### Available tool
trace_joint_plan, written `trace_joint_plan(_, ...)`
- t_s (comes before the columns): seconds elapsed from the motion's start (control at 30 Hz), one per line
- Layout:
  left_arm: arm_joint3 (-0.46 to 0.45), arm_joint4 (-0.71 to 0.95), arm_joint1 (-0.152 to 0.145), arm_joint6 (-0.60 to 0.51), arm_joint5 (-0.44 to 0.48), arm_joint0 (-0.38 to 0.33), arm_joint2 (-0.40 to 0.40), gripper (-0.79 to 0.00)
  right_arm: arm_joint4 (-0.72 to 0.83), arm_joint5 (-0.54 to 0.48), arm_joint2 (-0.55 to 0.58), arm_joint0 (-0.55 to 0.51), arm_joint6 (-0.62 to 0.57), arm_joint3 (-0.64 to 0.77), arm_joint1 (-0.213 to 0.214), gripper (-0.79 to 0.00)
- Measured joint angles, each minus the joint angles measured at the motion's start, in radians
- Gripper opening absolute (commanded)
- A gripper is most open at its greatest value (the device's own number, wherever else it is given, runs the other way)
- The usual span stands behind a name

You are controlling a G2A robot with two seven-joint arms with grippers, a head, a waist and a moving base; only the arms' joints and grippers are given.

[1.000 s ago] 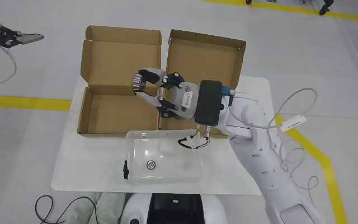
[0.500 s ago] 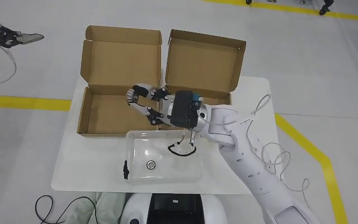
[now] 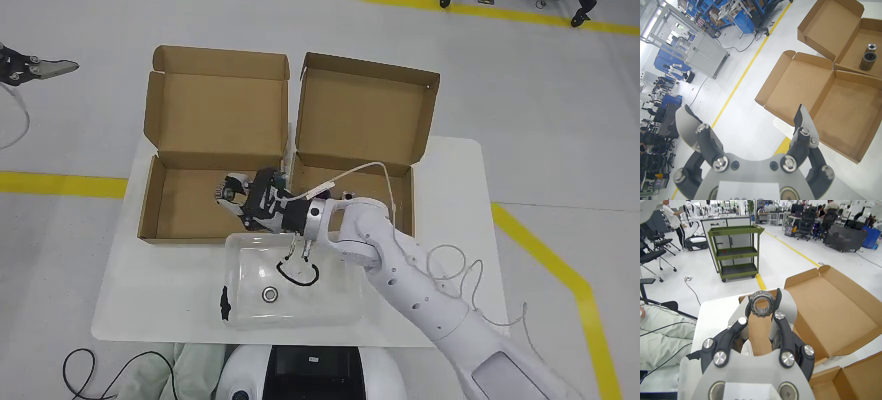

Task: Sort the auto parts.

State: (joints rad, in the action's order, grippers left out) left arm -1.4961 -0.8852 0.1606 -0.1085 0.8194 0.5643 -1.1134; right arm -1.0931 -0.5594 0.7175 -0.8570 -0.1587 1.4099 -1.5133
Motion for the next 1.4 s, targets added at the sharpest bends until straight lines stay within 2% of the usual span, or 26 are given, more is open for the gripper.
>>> trace_joint_plan(0.33, 0.000, 0.000, 0.000, 0.000, 0.000, 0.000, 0.000, 0.000, 0.093, 0.077, -0.102, 0.128, -0.138, -0.240, -0.072, -0.785)
trace_joint_plan(0.67, 0.000, 0.000, 0.000, 0.000, 0.000, 0.000, 0.000, 0.000, 0.172, 0.101, -0.230, 0.284, -0.271, -0.487, -0.188, -0.785)
trace_joint_plan(0.97, 0.000, 0.000, 0.000, 0.000, 0.000, 0.000, 0.000, 0.000, 0.203, 0.080, -0.305, 0.378, -0.323, -0.709, -0.296, -0.785)
trace_joint_plan(1.4, 0.000, 0.000, 0.000, 0.000, 0.000, 0.000, 0.000, 0.000, 0.204, 0.068, -0.342, 0.442, -0.325, -0.932, -0.410, -0.763)
